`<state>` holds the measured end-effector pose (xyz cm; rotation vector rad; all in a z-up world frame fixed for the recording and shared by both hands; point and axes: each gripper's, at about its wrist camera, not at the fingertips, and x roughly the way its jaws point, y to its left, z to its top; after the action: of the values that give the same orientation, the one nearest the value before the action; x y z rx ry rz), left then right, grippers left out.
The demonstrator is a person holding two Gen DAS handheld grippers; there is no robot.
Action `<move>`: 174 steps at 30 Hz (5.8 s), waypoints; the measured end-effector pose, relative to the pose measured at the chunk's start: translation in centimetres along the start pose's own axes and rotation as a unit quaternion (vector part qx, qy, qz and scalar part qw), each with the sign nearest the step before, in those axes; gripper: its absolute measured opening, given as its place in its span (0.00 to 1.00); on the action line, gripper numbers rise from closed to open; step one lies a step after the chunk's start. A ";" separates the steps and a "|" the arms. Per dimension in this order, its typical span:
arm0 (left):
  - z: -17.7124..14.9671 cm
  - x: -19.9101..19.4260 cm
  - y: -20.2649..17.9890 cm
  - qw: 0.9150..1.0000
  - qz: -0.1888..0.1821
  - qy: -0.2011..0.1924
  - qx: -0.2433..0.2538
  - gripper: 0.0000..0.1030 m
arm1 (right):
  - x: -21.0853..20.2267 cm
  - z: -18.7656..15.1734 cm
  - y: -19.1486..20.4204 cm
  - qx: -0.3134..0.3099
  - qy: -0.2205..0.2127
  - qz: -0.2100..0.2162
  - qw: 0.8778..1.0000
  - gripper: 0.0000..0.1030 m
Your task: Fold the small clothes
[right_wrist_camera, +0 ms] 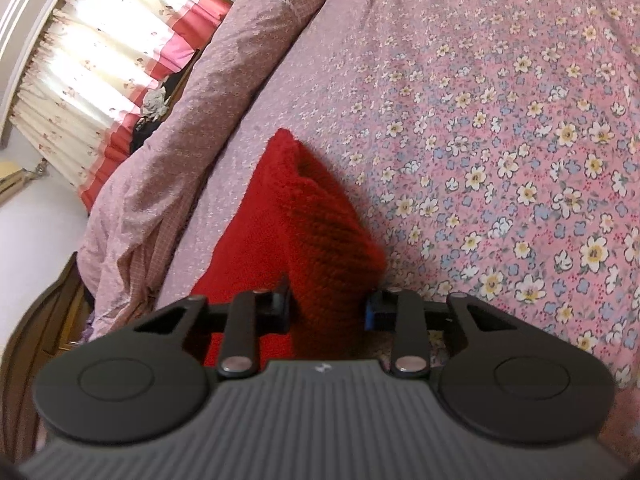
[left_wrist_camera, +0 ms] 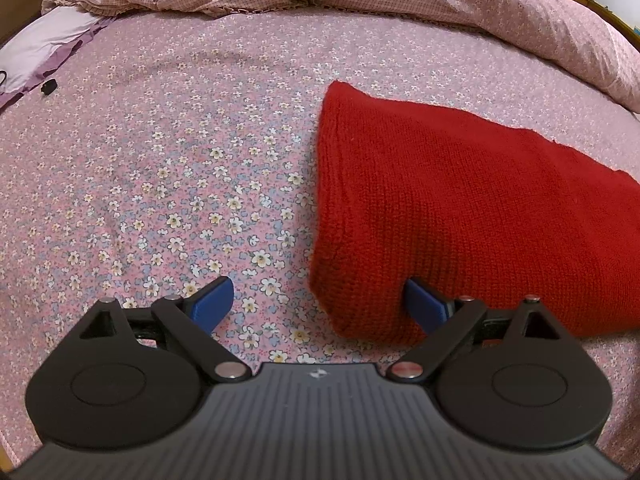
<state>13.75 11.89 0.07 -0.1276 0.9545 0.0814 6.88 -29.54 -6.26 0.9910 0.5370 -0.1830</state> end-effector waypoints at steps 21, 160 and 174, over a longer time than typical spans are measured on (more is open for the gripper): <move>0.2 -1.5 0.0 1.000 0.010 -0.018 0.001 0.92 | -1.4 1.3 -1.6 0.046 -0.001 0.045 0.998 0.29; 7.0 0.1 -3.4 0.993 -0.081 -0.081 0.003 0.55 | 0.9 -5.4 10.0 -0.198 0.098 0.078 0.972 0.62; 7.2 -5.1 -1.7 0.981 -0.119 -0.152 -0.013 0.26 | 0.5 -6.0 10.6 -0.204 0.095 0.079 0.971 0.62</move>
<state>16.81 11.18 8.47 -0.2453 0.6271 -0.1050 9.27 -18.70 -1.21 0.6471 0.6366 0.1626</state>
